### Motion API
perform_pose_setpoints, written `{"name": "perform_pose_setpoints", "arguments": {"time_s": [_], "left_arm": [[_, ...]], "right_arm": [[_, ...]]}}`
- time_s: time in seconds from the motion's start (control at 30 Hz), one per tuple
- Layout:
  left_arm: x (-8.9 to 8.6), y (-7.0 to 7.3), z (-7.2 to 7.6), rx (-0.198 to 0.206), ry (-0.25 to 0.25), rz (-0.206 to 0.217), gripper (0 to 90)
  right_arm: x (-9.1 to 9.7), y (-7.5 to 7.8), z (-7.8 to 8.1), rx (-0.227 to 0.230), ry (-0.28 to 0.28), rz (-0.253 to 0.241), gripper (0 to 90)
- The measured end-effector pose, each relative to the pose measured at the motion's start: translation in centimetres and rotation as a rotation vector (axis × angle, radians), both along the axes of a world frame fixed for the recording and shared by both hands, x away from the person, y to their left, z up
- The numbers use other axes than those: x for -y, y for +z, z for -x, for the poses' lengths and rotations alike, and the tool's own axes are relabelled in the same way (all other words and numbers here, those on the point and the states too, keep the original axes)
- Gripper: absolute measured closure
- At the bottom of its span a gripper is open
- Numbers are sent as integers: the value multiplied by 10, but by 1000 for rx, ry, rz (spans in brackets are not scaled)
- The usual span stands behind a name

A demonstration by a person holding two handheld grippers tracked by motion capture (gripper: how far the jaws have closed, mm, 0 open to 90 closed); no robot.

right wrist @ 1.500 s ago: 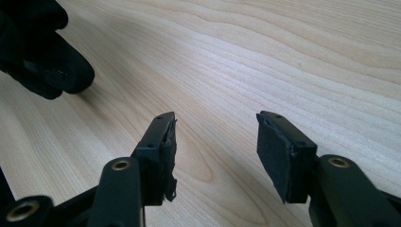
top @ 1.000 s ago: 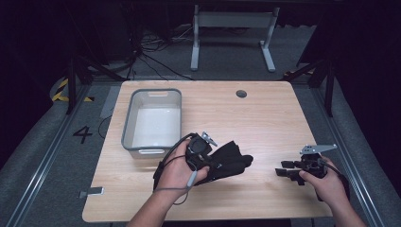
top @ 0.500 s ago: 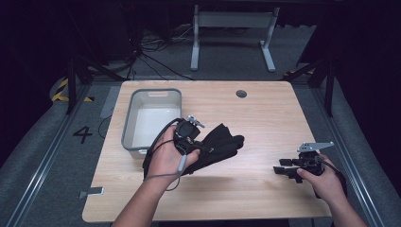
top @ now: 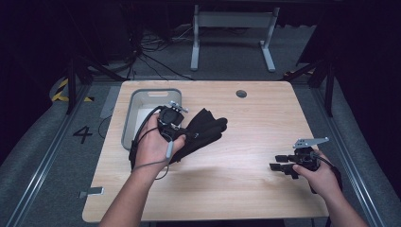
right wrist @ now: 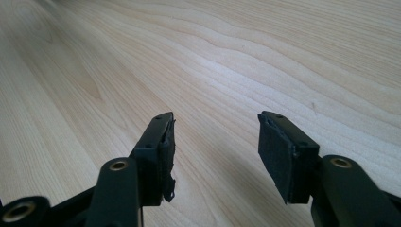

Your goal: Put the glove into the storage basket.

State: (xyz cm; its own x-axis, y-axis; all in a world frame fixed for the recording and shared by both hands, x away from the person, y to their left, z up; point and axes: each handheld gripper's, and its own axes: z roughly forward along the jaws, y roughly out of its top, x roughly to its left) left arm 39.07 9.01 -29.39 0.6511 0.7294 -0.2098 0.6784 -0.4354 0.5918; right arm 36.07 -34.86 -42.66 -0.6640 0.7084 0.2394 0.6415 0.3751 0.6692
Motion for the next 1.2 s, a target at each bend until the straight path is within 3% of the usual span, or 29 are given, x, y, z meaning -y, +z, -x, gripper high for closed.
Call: {"name": "perform_pose_setpoints", "arguments": {"time_s": [0.57,0.73,0.97,1.2], "left_arm": [[-34,10,-38,3,192,-18,679],[-37,7,-55,-14,257,-49,678],[-46,-1,-77,-36,333,-25,676],[-54,-4,-85,-36,410,-24,676]], "right_arm": [[5,-1,5,-3,-17,-3,469],[6,-2,7,-7,-25,0,467],[8,-4,11,-14,-37,-3,462],[13,-5,14,-18,-48,-9,459]]}}
